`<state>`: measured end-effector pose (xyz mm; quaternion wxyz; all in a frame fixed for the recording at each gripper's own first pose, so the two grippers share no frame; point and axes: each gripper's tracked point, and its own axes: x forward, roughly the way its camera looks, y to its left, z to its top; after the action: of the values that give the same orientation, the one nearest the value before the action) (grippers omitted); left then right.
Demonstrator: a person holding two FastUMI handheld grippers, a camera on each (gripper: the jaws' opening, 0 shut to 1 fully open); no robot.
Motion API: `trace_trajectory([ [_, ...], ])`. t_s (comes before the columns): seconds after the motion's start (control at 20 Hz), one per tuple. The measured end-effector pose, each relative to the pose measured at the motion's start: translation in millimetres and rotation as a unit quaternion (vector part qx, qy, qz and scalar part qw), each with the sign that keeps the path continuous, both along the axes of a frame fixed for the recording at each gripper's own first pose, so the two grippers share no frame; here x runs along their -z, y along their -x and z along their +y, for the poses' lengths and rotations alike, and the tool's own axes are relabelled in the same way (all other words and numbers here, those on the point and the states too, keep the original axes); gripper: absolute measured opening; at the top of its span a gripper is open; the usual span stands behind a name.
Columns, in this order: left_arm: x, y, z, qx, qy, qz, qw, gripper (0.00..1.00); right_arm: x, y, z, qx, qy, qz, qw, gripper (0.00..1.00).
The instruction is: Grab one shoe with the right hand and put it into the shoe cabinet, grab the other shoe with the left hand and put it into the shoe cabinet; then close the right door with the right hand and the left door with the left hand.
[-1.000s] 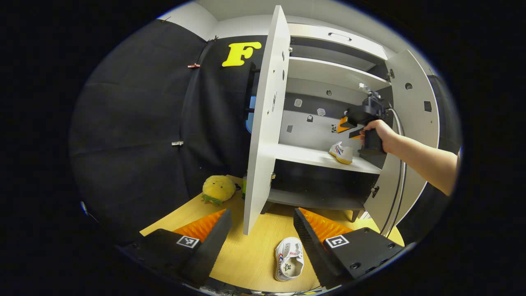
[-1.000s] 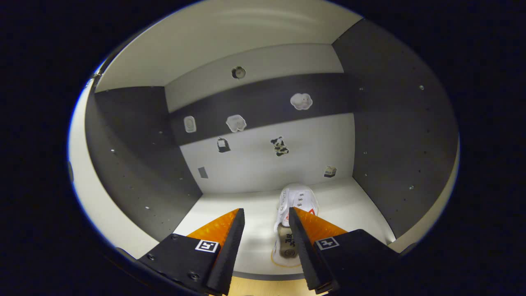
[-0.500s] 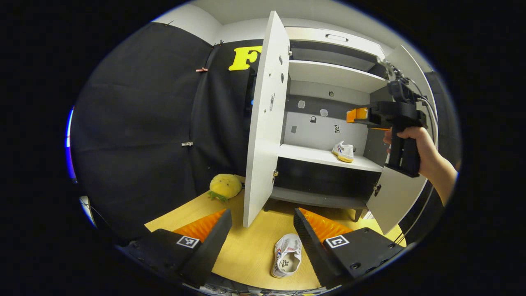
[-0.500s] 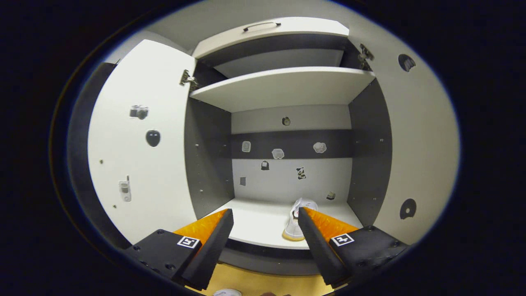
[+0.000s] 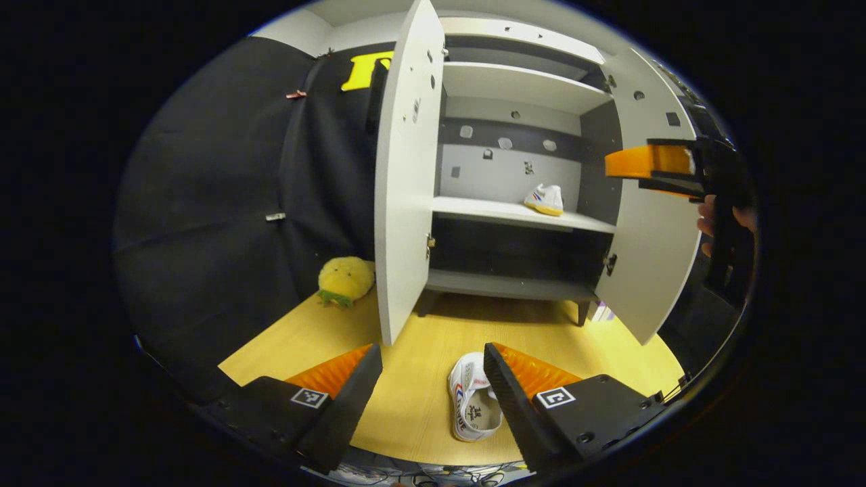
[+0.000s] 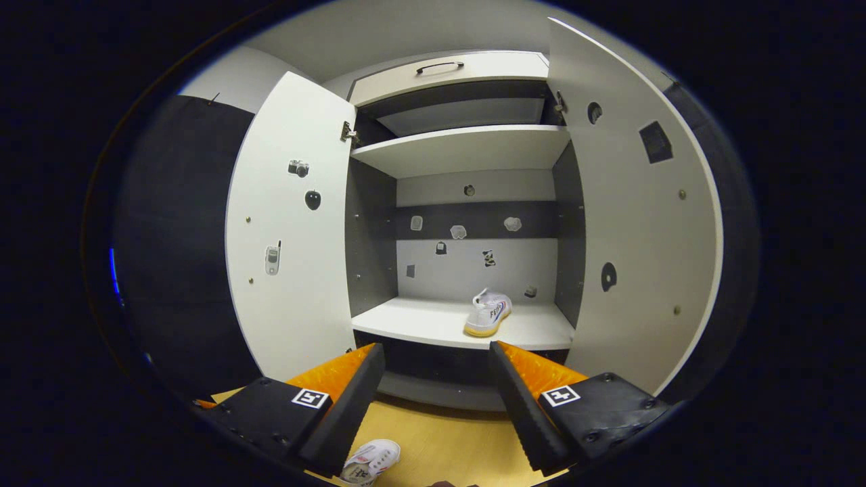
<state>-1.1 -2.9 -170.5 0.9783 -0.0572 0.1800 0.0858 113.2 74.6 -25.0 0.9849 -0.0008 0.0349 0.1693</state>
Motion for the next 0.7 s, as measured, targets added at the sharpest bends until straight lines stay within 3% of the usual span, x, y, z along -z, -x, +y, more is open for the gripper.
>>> trace_trajectory([
  [0.2,49,-10,-10,0.057,-0.001,0.048,0.997,0.96,28,27,-28,0.044,-0.025,0.031,0.998,0.98],
  [0.5,123,-27,-27,0.135,-0.009,0.109,0.985,0.96,69,76,-75,0.125,0.023,0.048,0.991,0.98],
  [0.7,170,-43,-34,0.157,-0.009,0.152,0.976,0.96,88,102,-87,0.163,0.031,0.070,0.984,0.99],
])
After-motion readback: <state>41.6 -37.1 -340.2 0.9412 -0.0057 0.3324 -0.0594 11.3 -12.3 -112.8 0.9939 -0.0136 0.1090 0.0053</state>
